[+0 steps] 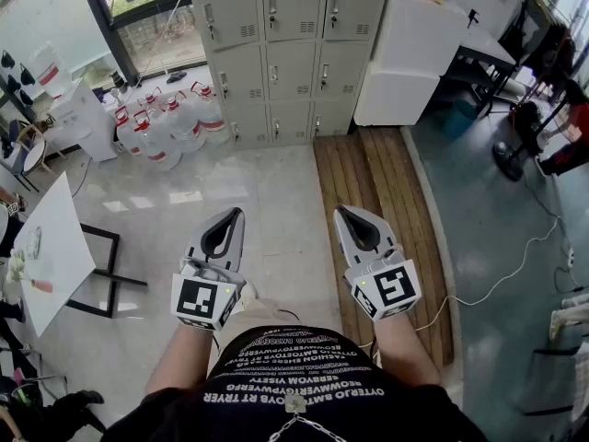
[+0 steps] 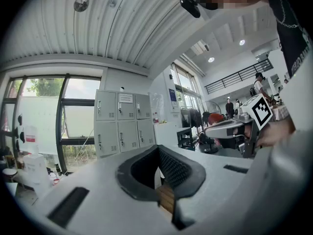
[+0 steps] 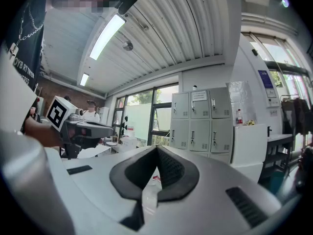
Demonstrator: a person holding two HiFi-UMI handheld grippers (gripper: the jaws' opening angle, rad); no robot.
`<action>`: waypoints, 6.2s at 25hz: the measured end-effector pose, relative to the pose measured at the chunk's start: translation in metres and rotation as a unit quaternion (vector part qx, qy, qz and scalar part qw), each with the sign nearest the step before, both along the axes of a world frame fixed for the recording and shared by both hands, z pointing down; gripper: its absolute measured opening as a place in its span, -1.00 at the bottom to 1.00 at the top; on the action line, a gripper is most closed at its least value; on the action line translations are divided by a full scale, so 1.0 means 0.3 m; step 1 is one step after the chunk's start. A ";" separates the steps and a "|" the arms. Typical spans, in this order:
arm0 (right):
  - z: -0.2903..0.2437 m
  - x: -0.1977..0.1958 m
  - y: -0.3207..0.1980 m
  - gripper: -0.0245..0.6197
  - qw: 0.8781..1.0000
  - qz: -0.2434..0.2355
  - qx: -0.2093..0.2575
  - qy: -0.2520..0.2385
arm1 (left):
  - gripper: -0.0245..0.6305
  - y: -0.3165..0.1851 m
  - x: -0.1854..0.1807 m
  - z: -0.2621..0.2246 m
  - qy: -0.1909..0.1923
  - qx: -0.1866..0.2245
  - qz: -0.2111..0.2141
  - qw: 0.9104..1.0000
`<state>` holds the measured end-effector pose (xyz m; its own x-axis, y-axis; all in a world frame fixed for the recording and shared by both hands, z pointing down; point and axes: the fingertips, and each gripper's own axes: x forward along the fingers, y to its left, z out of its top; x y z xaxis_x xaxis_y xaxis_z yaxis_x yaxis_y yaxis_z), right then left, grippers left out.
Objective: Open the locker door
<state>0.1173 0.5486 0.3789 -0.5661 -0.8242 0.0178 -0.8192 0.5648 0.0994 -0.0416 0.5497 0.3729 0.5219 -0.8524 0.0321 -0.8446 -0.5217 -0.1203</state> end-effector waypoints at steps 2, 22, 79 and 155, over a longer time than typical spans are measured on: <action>0.007 -0.006 0.006 -0.94 1.000 0.001 -0.003 -0.001 | -0.95 0.004 -0.006 0.005 -0.006 -0.004 0.002 1.000; 0.123 0.036 -0.121 -0.93 0.998 0.002 -0.041 -0.049 | -0.95 -0.117 -0.012 0.153 -0.005 -0.060 0.022 0.998; 0.231 -0.226 -1.727 -0.50 0.994 0.023 -0.104 -0.036 | -0.95 -1.738 -0.315 0.243 0.012 -0.087 0.006 0.996; 0.137 -0.376 -3.087 -0.42 0.993 0.003 -0.106 -0.046 | -0.95 -3.024 -0.238 0.240 0.034 -0.092 0.111 0.989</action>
